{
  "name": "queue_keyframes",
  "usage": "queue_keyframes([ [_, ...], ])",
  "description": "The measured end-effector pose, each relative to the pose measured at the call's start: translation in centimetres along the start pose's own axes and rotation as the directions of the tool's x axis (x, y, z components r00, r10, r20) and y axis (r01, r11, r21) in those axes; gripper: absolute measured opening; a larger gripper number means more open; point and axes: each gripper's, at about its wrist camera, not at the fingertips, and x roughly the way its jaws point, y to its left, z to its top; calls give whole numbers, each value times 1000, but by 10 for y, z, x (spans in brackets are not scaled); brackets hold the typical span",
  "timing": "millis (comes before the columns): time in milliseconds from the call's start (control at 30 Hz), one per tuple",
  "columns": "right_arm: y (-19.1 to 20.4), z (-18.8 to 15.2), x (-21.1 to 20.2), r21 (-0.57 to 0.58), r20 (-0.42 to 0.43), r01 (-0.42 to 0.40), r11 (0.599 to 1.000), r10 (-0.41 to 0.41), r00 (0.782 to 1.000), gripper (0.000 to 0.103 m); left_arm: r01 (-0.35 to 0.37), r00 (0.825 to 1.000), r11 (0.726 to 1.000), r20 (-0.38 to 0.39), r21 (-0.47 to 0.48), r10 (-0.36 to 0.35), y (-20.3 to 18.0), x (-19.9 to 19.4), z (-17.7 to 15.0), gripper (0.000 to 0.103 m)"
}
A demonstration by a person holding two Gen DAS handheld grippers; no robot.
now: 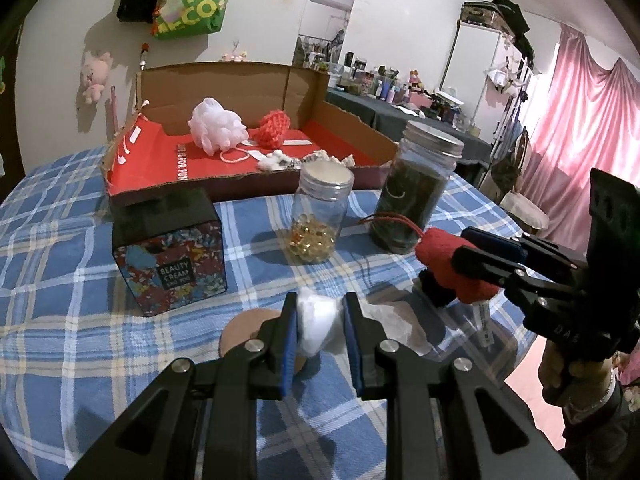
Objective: Organize soft objects
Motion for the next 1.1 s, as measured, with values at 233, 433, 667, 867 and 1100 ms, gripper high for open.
queue_keyframes([
  [233,-27,0,-14,101,8,-21,995,20,1000,30,-5,1000,1000,-24,-2,4,5,-1,16,23],
  [433,-56,0,-17,185,-1,-21,982,21,1000,30,-26,997,1000,-78,2,26,16,11,44,23],
  [667,-90,2,-17,279,-16,-14,960,20,1000,30,-40,989,999,-143,12,41,30,29,69,23],
  [867,-119,9,-12,348,-32,-19,937,33,999,30,-46,981,999,-190,19,48,39,45,86,23],
  [1100,-140,31,4,352,-69,-14,936,41,997,30,-38,964,999,-261,27,44,51,66,103,23],
])
